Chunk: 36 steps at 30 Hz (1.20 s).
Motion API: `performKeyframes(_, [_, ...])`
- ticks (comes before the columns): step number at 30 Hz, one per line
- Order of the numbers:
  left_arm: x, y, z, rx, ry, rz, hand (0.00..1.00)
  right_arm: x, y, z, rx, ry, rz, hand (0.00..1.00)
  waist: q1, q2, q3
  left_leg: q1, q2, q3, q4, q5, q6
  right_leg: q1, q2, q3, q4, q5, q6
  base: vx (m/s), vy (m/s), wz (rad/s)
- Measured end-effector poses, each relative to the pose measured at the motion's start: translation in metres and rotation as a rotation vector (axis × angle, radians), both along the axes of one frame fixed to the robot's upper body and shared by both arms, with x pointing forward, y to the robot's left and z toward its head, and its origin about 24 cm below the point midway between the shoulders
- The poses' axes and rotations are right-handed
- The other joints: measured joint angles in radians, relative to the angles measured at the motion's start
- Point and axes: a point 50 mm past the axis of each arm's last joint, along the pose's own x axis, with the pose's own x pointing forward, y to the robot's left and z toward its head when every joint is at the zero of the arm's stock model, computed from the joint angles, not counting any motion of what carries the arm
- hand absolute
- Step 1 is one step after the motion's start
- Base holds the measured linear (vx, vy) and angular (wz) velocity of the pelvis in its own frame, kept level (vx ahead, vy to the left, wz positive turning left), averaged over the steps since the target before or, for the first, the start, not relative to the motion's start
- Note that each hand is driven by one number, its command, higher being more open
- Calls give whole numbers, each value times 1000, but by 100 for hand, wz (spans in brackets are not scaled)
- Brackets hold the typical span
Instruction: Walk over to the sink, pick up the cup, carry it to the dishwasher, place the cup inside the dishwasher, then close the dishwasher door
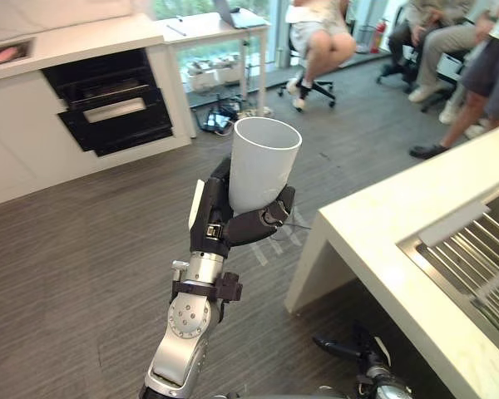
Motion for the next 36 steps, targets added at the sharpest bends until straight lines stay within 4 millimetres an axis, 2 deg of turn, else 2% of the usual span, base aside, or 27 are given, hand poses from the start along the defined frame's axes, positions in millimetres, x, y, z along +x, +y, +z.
performKeyframes(2, [0, 0, 1, -9, -4, 11, 0, 6, 11, 3, 11, -28, 36, 100, -1, -2, 8, -4, 0, -71, 13, -7, -4, -55, 68, 88, -3, -10, 3, 91, -119, 120])
performKeyframes(3, [0, -1, 1, -12, -5, 9, 0, 10, 14, 6, 18, -47, 42, 100, -3, -3, 16, -11, 0, -119, 38, -18, -20, -84, 105, 135, -33, -6, 8, 119, -176, 148])
performKeyframes(4, [0, -1, 2, -14, -7, 9, 0, 11, 15, 8, 18, -57, 46, 100, -1, -14, 17, -28, -14, -149, 76, -33, -38, -86, 112, 158, -107, 21, 15, 125, -189, 137])
performKeyframes(5, [-1, -1, 4, -18, -16, 10, 0, 13, 16, 9, 16, -68, 58, 100, -2, -34, 23, -43, -41, -186, 121, -61, -51, -82, 99, 170, -152, 93, 25, 151, -201, 115])
performKeyframes(6, [-2, -3, 3, -47, -3, 15, 0, 14, 13, 10, 6, -68, 60, 100, 6, -12, 20, -59, -23, -197, 170, -82, -67, -66, 99, 120, -144, 83, 14, 179, -189, 95])
performKeyframes(8, [-4, -7, 7, -76, -15, 3, 0, 16, 9, 15, -10, -93, 57, 100, 6, 12, 6, -82, 1, -197, 180, -85, -70, -42, 104, 55, -175, 81, 9, 177, -141, 99])
performKeyframes(9, [-4, -12, 11, -100, -32, -19, 0, 16, 7, 18, -18, -102, 58, 100, 5, 30, -1, -82, 23, -190, 179, -86, -72, -2, 111, -2, -207, 81, 9, 165, -142, 108])
performKeyframes(10, [-5, -15, 13, -108, -35, -28, 0, 16, 7, 18, -18, -106, 57, 100, 6, 28, 0, -81, 30, -182, 185, -87, -75, 18, 113, -22, -221, 81, 8, 163, -158, 107])
performKeyframes(11, [-6, -17, 15, -119, -43, -41, 0, 16, 8, 20, -16, -116, 57, 100, 13, 31, -1, -85, 45, -154, 215, -95, -89, 57, 118, -56, -243, 81, 8, 94, -99, 84])
performKeyframes(12, [-8, -17, 18, -122, -59, -48, 0, 16, 10, 22, -12, -125, 54, 100, 23, 28, 2, -102, 55, -108, 261, -103, -89, 91, 118, -81, -263, 81, 8, 89, -89, 82])
performKeyframes(14, [-10, -14, 23, -138, -81, -44, 0, 17, 12, 24, -10, -141, 49, 100, 30, 27, 2, -128, 69, -30, 315, -117, -73, 119, 117, -108, -288, 82, 5, 39, -22, 57])
performKeyframes(16, [-12, -9, 30, -171, -112, -38, 0, 20, 12, 25, -12, -150, 43, 100, 38, 27, 0, -143, 86, 94, 329, -130, -49, 140, 106, -144, -309, 82, 4, -10, 71, 59])
performKeyframes(17, [-12, -9, 32, -177, -124, -40, 0, 20, 12, 25, -14, -151, 38, 100, 40, 26, -2, -146, 82, 134, 310, -122, -41, 143, 97, -161, -316, 82, 5, -31, 85, 54])
performKeyframes(18, [-12, -9, 32, -176, -125, -40, 0, 20, 13, 25, -12, -148, 38, 100, 42, 21, -3, -145, 73, 135, 295, -113, -34, 143, 90, -167, -321, 84, 7, -53, 134, 49])
performKeyframes(19, [-10, -7, 29, -170, -115, -31, 0, 18, 16, 21, 1, -133, 36, 100, 59, 5, -7, -134, 46, 130, 247, -81, -27, 141, 74, -171, -336, 91, 16, -30, 87, 29])
performKeyframes(21, [-8, -5, 24, -145, -92, -26, 0, 14, 19, 16, 13, -107, 30, 100, 57, -8, -16, -119, 12, 106, 173, -32, -22, 147, 66, -174, -367, 107, 17, -41, 84, 39])
performKeyframes(24, [-7, -7, 14, -118, -48, -34, 0, 5, 21, 5, 17, -42, 32, 100, 57, -10, -17, -73, -18, 90, 54, 32, -11, 165, 55, -179, -400, 123, 18, -43, 37, 28])
performKeyframes(27, [-10, -10, 7, -83, -22, -72, 0, -9, 21, -5, 18, 27, 29, 100, 52, -15, -27, -22, -25, 102, -56, 75, -15, 170, 52, -170, -411, 132, 25, -42, 6, -7])
performKeyframes(30, [-10, -14, 0, -54, 2, -109, 0, -12, 18, -7, -5, 53, 45, 100, 43, -21, -34, 2, -24, 102, -106, 107, -11, 170, 60, -160, -417, 138, 26, 21, -32, -7])
performKeyframes(36, [-14, -10, -21, -35, 100, -84, 0, -18, 16, -14, -34, 107, 67, 100, 33, -28, -68, 9, -18, 108, -123, 113, -13, 169, 73, -124, -436, 140, 24, 53, -24, -4])
